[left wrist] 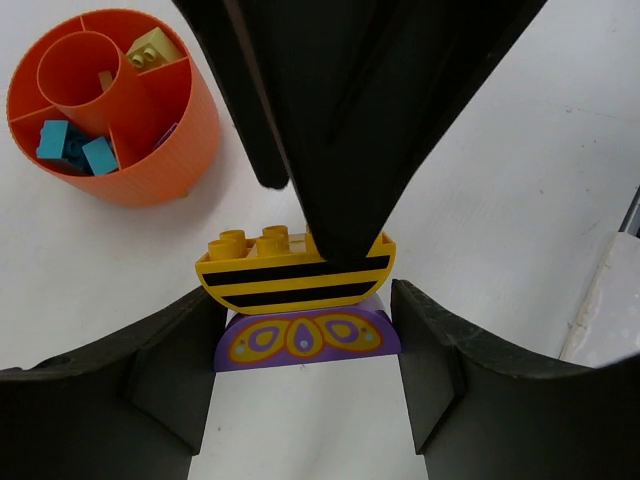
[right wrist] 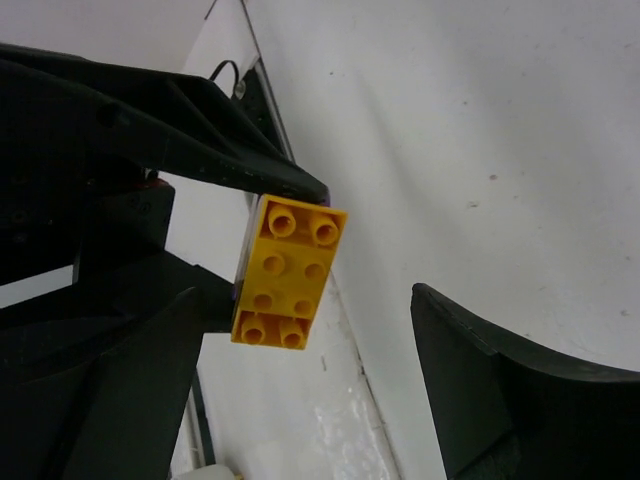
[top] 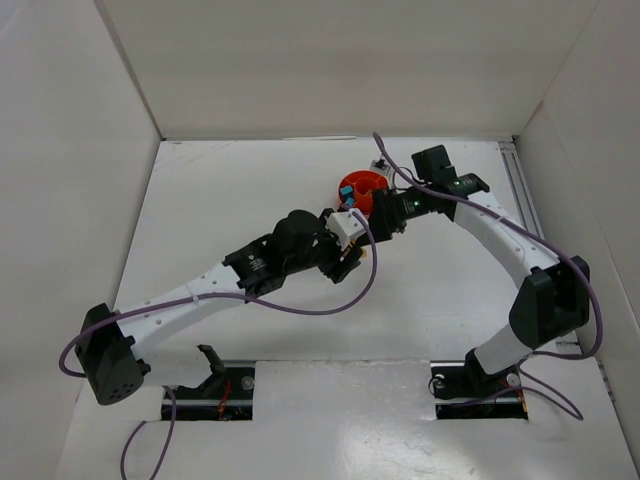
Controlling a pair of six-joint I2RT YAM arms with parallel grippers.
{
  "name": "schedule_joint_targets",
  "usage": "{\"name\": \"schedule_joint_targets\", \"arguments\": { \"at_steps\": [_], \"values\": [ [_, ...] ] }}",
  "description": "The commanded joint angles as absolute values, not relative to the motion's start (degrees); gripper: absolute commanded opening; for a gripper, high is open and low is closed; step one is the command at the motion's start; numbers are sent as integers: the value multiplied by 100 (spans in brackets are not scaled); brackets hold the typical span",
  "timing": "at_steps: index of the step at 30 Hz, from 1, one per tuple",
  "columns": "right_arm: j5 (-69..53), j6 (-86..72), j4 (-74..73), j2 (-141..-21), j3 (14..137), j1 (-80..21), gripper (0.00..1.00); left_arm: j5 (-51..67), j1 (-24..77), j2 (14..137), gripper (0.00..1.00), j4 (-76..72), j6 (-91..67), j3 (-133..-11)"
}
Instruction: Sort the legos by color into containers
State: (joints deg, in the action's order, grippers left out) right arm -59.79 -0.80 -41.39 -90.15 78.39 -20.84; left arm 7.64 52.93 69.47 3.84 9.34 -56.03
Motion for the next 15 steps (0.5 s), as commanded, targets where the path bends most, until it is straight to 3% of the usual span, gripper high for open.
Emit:
{"name": "schedule_joint_targets", "arguments": {
  "at_steps": [1,4,12,15],
  "values": [
    [-6389,-377,-3999,-8754,7822,-2224,87,484,5458,6724,5,-44,1072,-5722],
    [-6451,-431,-3999,-8754,7822,-2373,86,431,5511,6610,5,-176,1072,-5669],
    [-6451,-817,-3657,-8754,7770,-2435,44,299,5563,6504,5,-246,1072,-5555],
    [-6451,-817,-3604,-8701,7770,-2303,40,246,5563,6504,5,-299,1072,-5432]
  ]
}}
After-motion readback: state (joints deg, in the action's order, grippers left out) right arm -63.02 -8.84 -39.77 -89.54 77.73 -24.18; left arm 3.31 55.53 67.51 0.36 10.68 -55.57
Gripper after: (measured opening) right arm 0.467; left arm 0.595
